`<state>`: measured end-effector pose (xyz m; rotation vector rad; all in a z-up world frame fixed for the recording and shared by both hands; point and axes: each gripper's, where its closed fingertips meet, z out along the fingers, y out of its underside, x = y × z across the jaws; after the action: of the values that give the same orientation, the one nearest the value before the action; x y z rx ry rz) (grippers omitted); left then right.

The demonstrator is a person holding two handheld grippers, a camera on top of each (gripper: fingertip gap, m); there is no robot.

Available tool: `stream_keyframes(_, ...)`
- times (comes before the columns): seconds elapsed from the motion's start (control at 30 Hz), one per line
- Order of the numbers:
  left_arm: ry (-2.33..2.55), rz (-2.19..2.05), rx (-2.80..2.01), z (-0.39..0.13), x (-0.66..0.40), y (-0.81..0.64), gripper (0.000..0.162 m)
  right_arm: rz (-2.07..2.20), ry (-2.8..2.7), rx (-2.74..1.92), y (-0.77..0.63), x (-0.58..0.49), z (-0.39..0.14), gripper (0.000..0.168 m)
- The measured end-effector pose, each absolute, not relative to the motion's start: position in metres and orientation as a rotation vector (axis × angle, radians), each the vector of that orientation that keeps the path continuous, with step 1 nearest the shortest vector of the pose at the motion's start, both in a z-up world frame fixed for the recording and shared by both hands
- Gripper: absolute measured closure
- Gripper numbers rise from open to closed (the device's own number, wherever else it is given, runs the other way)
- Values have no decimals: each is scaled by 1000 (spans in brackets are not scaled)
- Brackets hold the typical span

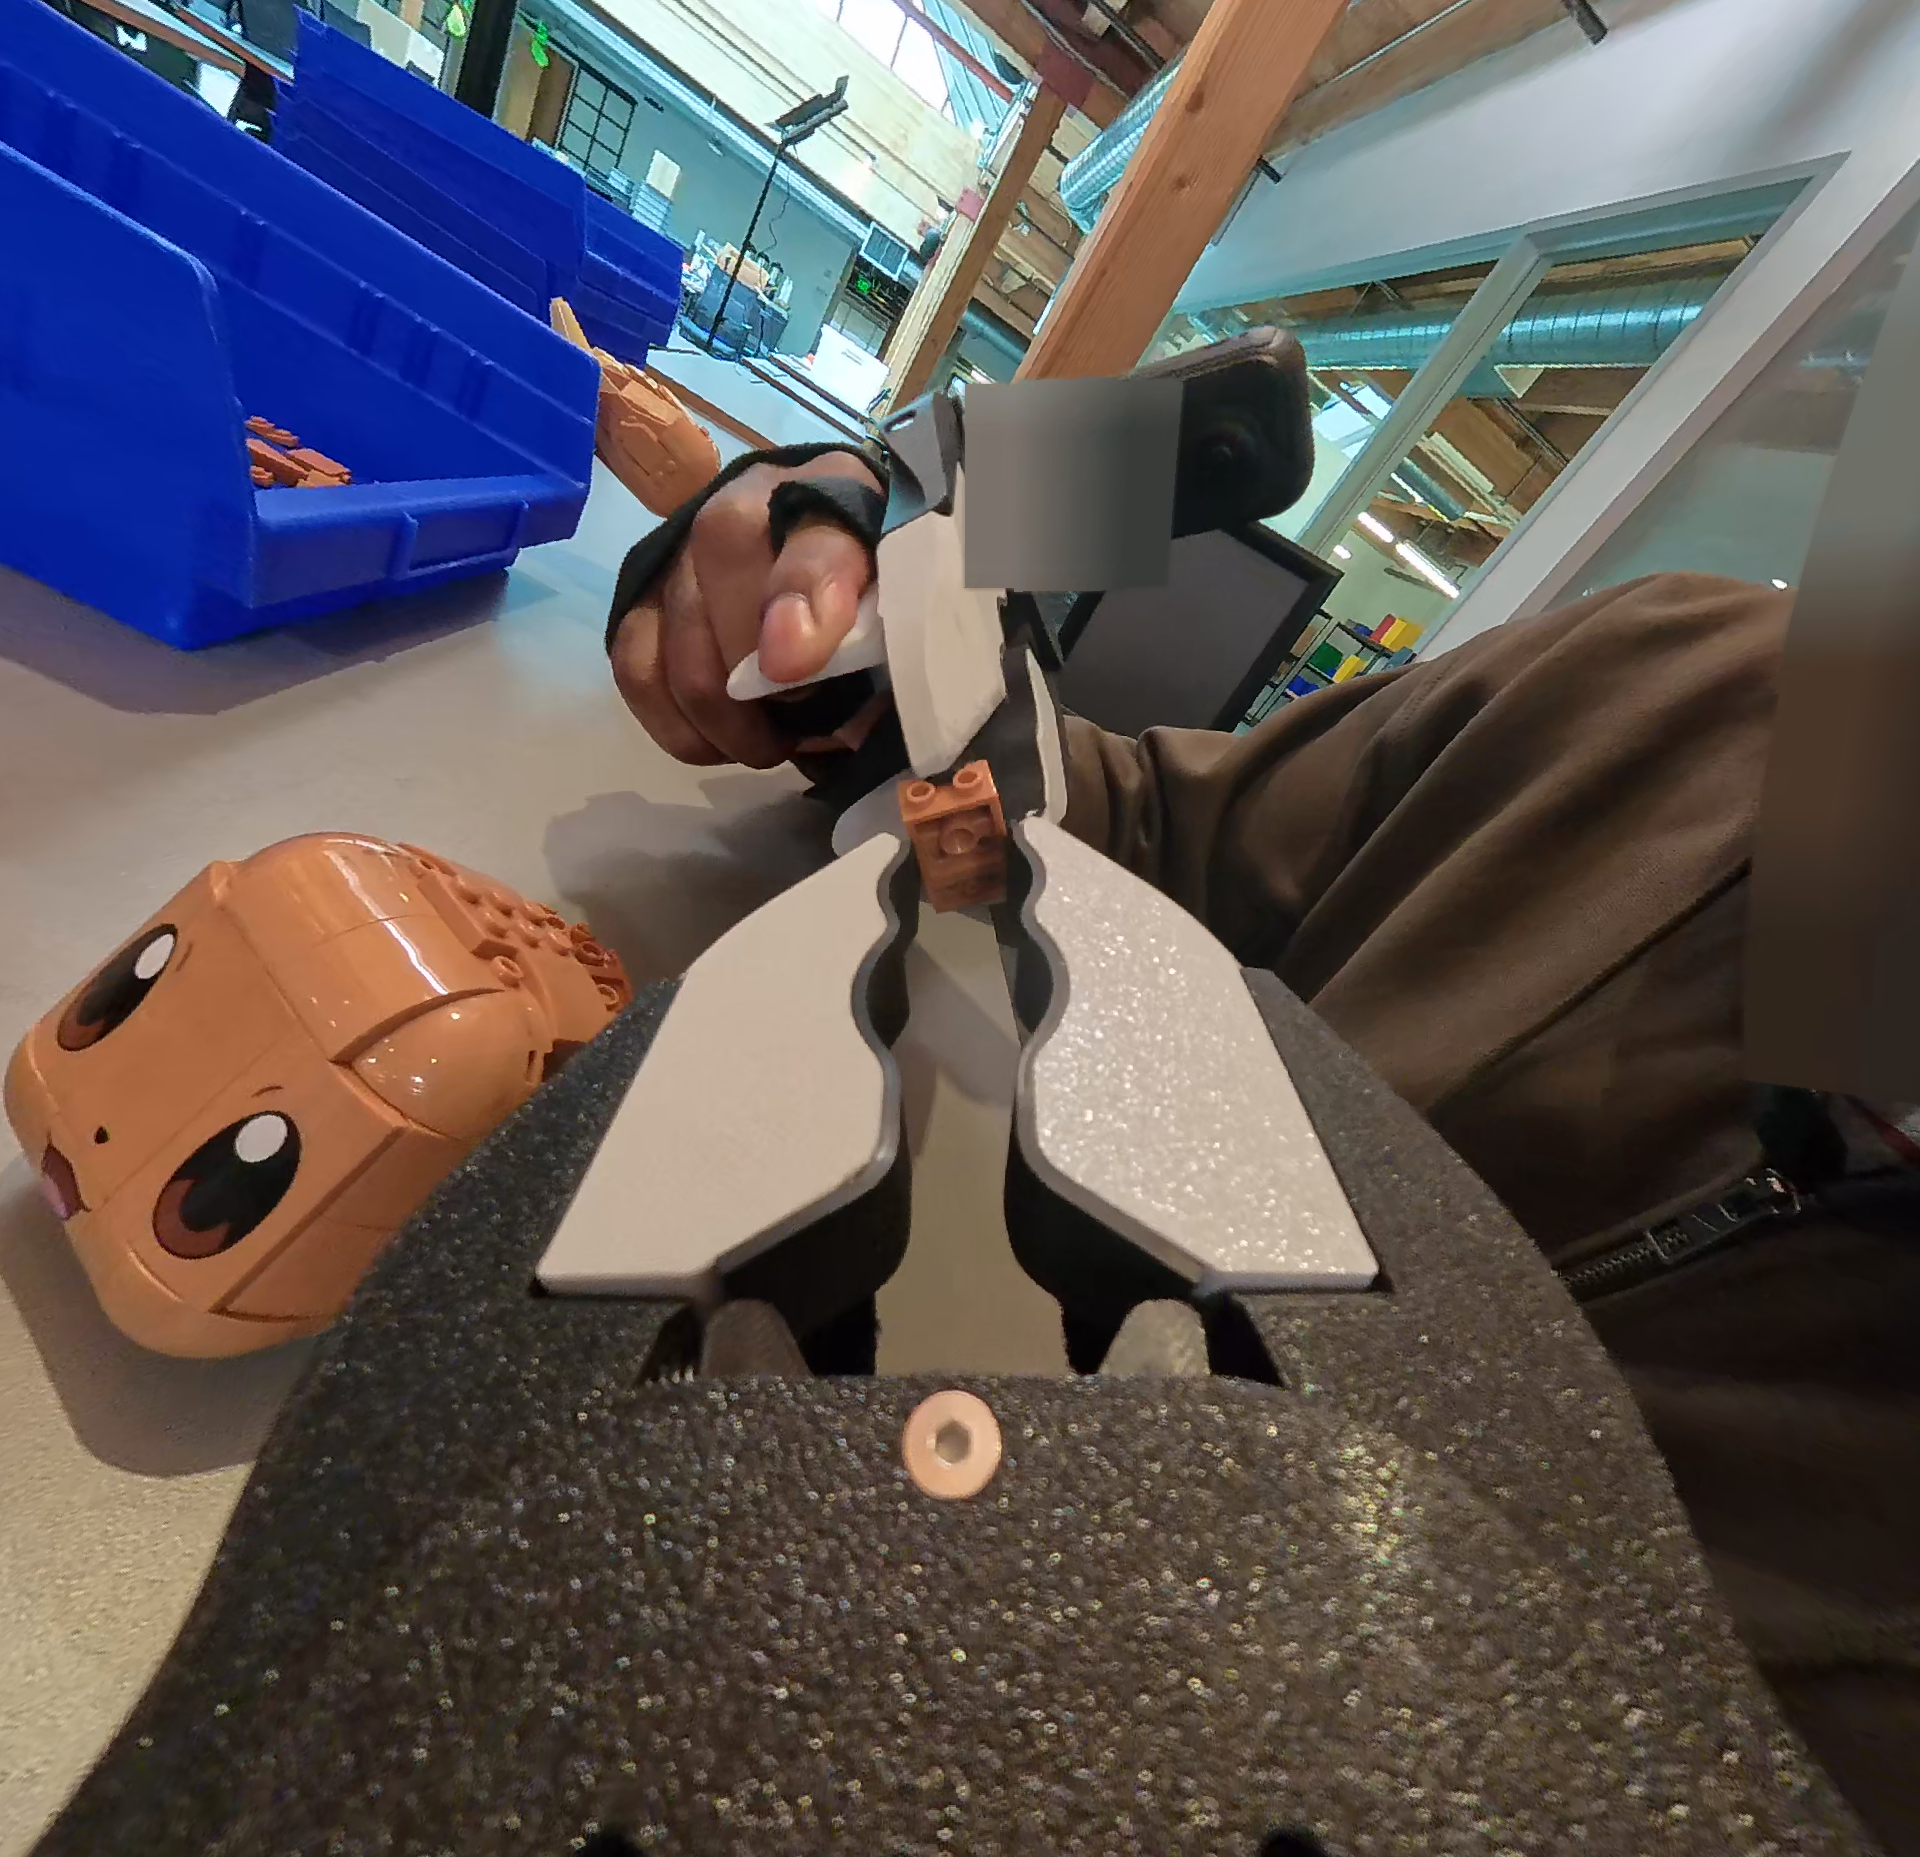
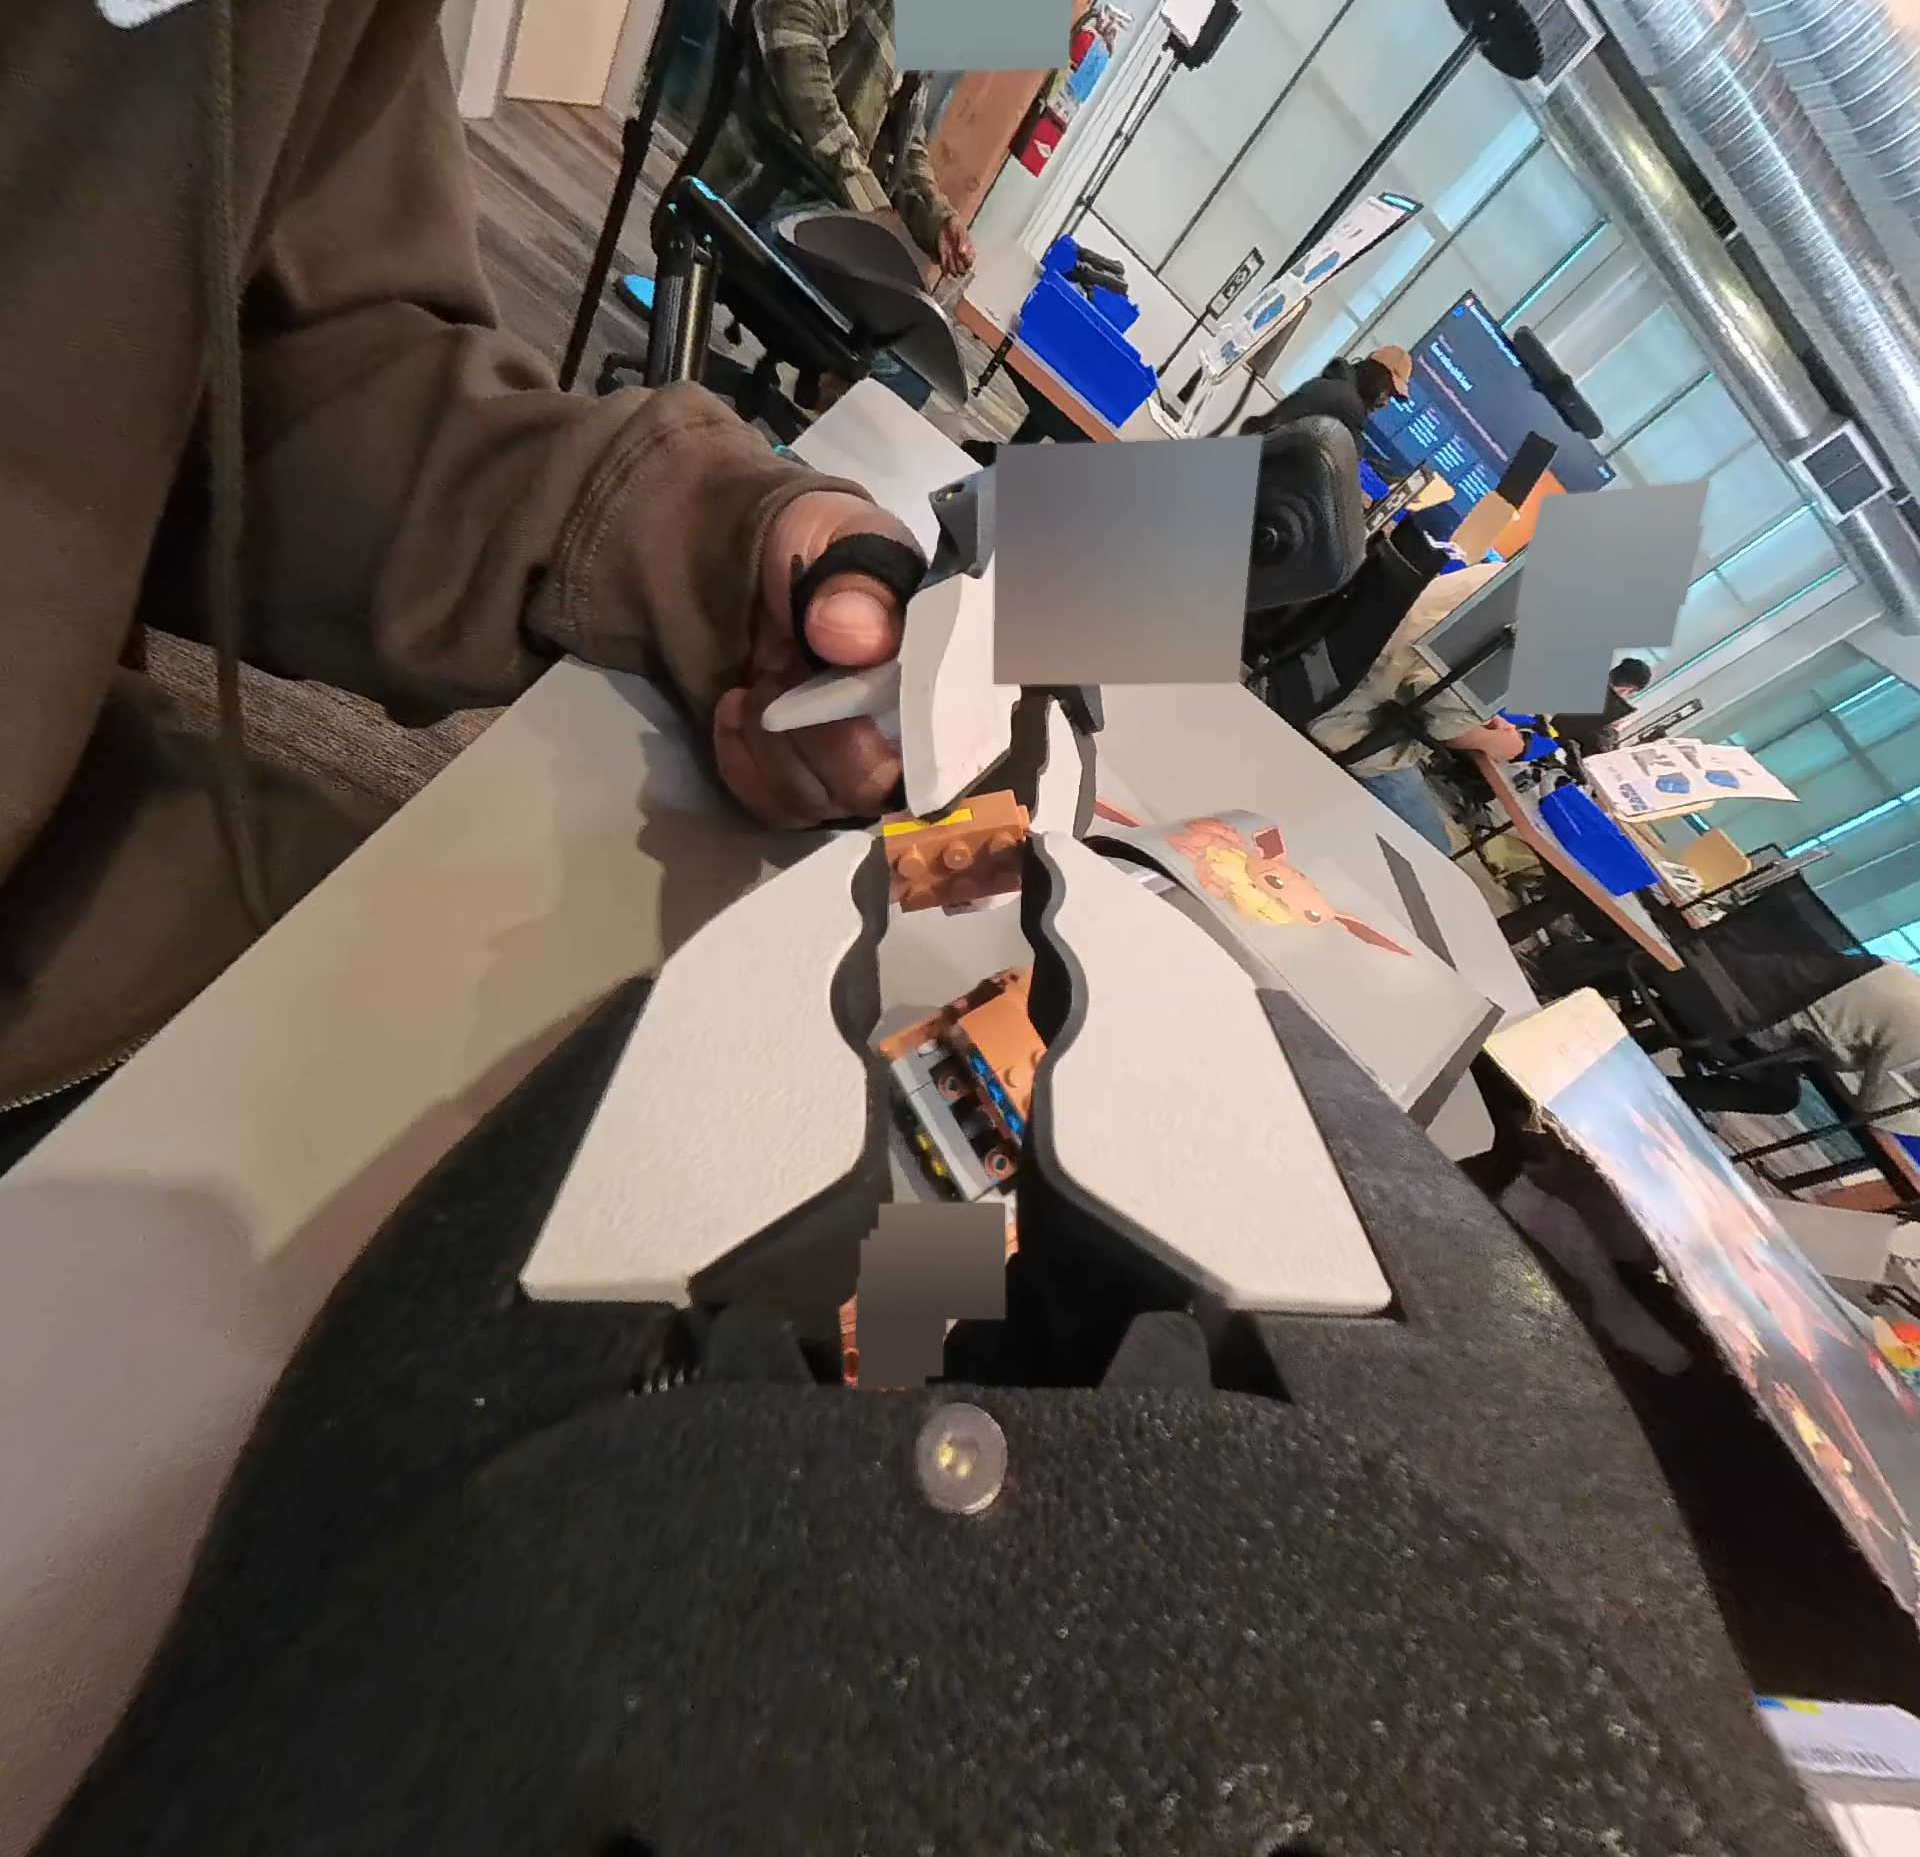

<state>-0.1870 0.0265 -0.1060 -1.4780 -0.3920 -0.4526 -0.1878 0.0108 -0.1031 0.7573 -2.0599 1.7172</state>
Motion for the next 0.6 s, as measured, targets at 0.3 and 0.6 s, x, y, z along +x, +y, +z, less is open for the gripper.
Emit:
stream_keyframes(0.3, -369, -460, -1496, -107, -183, 28, 146, 1809, -2103, 765, 13, -183, -104, 144)
stream_keyframes(0.6, -341, -461, -1497, -105, -179, 28, 145, 1970, -2146, 737, 15, -180, -102, 145)
